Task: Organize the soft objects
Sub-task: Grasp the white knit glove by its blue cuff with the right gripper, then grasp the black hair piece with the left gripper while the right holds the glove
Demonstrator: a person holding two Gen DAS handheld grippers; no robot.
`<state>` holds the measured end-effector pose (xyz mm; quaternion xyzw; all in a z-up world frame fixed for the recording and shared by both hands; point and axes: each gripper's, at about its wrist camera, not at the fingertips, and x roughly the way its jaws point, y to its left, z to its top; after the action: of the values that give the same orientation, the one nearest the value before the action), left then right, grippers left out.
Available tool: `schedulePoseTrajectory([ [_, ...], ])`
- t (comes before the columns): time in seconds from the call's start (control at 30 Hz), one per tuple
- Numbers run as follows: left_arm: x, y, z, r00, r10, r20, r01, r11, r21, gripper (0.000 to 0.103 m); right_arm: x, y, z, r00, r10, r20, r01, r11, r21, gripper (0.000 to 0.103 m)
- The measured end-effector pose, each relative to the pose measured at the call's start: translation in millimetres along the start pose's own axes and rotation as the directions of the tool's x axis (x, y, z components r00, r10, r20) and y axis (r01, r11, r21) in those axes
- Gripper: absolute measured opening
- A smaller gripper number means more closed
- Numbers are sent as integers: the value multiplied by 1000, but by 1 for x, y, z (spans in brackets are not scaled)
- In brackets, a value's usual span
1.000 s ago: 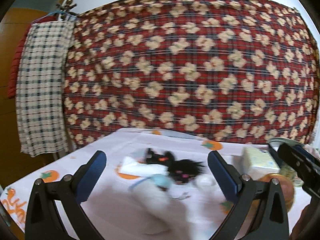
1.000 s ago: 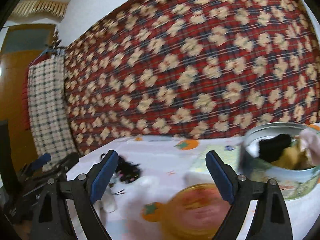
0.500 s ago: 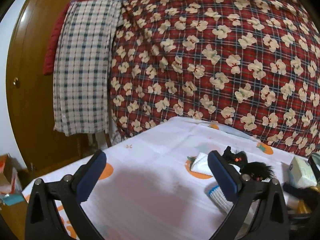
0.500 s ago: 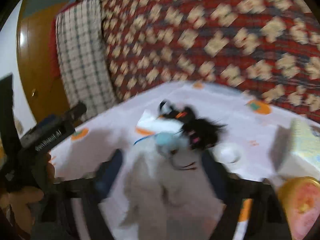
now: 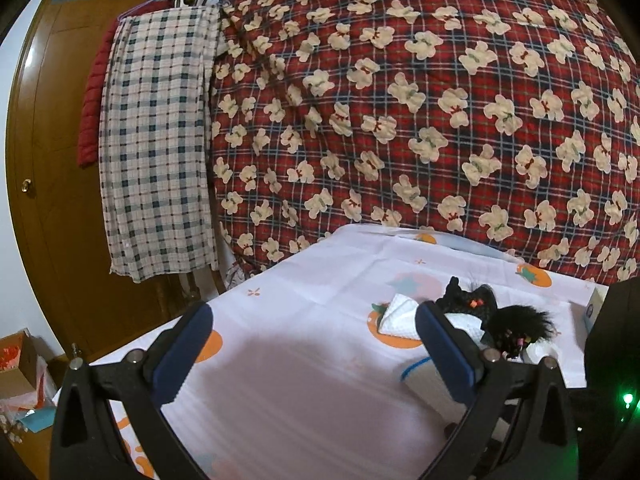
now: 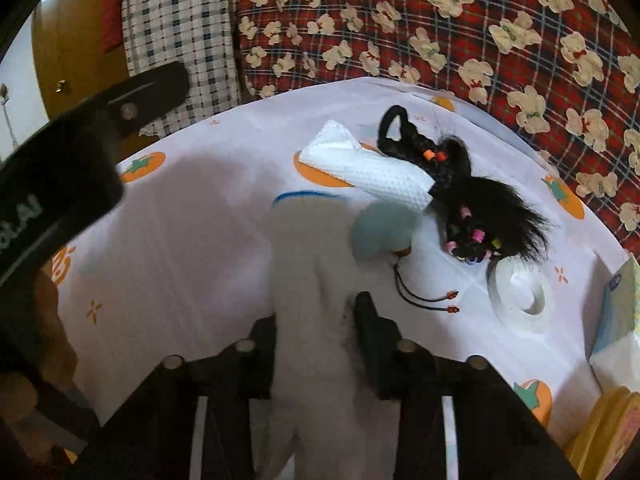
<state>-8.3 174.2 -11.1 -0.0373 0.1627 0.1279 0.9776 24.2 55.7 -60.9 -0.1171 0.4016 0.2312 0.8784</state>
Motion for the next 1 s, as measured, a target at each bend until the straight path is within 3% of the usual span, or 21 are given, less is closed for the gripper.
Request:
schedulePoseTrajectory([
  [0.2,3,-1,0,1000,1,-11,-1,1000,1,103,-15,-8,-4,994,101,48,-102,994,25,19],
  [0.3,5,-3,-1,1000,-3,-19,3,1000,9,103,-40,-18,-15,972,169,165,-178,983,39,19],
  [0.37,6,-5,-1,1000,-7,-25,7,1000,20,103,-61,-25,-25,952,174,253,-185,982,22,19],
  [0.5,7,-12,-1,999,-39,-37,41,998,53,103,-96,-38,-38,912,85,402,-106,994,30,19],
  [0.63,10,-23,-1,988,-143,-66,145,989,34,103,-125,-64,-43,849,-47,526,-35,989,144,19],
  [0.8,26,-62,0,944,-297,-145,293,955,-44,102,-143,-79,-47,787,-190,586,57,970,238,19],
  [1.0,45,-129,12,911,-338,-237,336,940,-53,100,-149,-98,-46,774,-254,580,72,945,318,19],
])
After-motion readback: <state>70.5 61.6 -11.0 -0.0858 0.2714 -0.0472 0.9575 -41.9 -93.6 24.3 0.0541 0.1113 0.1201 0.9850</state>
